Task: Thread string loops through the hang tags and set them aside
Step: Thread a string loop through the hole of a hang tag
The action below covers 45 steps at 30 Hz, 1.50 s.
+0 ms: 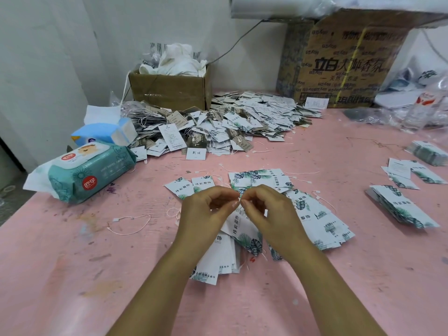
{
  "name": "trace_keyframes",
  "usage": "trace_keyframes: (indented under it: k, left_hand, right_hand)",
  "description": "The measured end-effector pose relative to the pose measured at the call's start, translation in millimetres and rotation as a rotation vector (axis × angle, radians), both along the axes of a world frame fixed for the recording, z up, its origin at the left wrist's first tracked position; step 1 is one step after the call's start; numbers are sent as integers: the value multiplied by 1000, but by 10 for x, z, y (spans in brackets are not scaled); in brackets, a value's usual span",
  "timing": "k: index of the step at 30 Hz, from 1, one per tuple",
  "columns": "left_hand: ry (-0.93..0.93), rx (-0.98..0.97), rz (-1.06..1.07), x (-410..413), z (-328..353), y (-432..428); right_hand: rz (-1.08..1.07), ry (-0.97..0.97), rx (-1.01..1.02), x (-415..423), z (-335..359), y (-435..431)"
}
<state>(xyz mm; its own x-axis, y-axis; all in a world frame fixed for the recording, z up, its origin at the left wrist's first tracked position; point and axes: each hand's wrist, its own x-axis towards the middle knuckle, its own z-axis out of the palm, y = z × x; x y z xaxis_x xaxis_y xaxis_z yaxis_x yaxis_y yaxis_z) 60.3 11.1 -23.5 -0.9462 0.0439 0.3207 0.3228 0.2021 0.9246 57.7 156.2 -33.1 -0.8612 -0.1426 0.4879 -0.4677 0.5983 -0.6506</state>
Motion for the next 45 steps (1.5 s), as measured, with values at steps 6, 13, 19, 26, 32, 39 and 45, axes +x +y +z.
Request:
trace_keyframes:
  k: [6,13,19,26,32,39,45]
  left_hand:
    - [-58,154,47,-25,-5,-22]
    - [-54,167,41,-42,-27,-6]
    - [-31,41,2,-35,-31,-24]
    - [22,-154,-5,-52,-33,-41]
    - [33,-169,-35,-49,-34,-27]
    - [75,-188,-40,-34,-36,-30]
    - [97,-182,-37,-29,-26,-19]
  right_hand:
    - [45,-7,8,-6,-10,0]
    - [52,43,-13,2,-21,-21]
    - [48,97,4,11,-4,-5]
    - [29,81,-35,9,15,20]
    - [101,-175,-400,30,53,-2]
    - [128,-280,-565,31,105,-12]
    - [130,-297,-592,41,121,-4]
